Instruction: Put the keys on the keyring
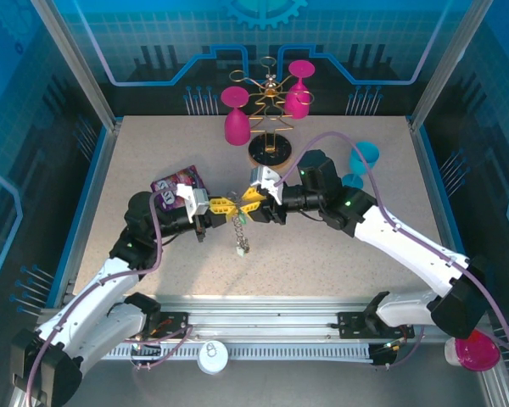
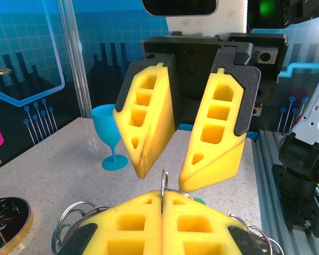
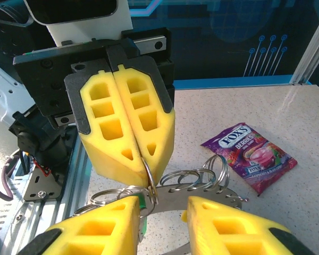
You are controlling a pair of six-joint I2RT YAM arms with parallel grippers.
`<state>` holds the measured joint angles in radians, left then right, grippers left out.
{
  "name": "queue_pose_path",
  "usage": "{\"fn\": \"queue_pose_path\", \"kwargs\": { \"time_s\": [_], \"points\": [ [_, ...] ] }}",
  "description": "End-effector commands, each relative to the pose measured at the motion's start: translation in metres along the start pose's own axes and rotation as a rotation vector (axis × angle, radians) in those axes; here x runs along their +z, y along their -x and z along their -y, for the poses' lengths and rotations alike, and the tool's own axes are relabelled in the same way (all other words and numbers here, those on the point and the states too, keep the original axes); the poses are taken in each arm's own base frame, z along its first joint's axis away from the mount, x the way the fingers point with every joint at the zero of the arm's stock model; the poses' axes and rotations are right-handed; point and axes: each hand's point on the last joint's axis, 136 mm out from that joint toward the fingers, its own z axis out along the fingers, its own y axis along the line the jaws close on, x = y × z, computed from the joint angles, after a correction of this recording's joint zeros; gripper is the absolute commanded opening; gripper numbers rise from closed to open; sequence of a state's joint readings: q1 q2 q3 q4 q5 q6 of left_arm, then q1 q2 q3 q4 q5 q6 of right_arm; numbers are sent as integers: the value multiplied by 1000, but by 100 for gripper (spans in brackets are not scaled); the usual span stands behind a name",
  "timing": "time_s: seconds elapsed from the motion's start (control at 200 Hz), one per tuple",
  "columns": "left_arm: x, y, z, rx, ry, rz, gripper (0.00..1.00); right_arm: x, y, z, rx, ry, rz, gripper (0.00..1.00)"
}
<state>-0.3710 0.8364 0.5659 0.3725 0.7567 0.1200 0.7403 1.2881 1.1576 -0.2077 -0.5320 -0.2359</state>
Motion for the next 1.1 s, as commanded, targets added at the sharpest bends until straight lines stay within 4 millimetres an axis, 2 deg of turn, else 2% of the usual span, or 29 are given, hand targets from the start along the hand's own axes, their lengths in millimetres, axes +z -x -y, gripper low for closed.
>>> {"fn": "queue_pose_path", "kwargs": {
  "time_s": [0.0,0.365,0.445,0.51,0.64,0.69,0.781,0.926,1.096],
  "points": [
    [0,21,9,54,-46,57,0,0,19,-7,-61,38,54,29],
    [1,22,10,53,-62,60,0,8,23,-11,-78,81,66,21],
    [1,23,11,53,-66,61,0,9,25,-11,-84,89,69,13],
    [1,21,10,52,-63,59,0,10,25,-12,-90,96,66,0],
    [1,17,0,49,-1,37,0,6,22,-13,-107,99,17,0],
    [1,12,-5,43,27,10,10,4,19,-15,-114,104,-18,0],
    [1,4,-8,55,39,-55,14,3,10,-19,-134,121,-109,0],
    [1,-6,-7,80,16,-147,13,4,0,-30,-164,175,-264,0],
    [3,-10,-3,107,-35,-209,8,8,9,-34,-197,207,-334,0]
  ]
}}
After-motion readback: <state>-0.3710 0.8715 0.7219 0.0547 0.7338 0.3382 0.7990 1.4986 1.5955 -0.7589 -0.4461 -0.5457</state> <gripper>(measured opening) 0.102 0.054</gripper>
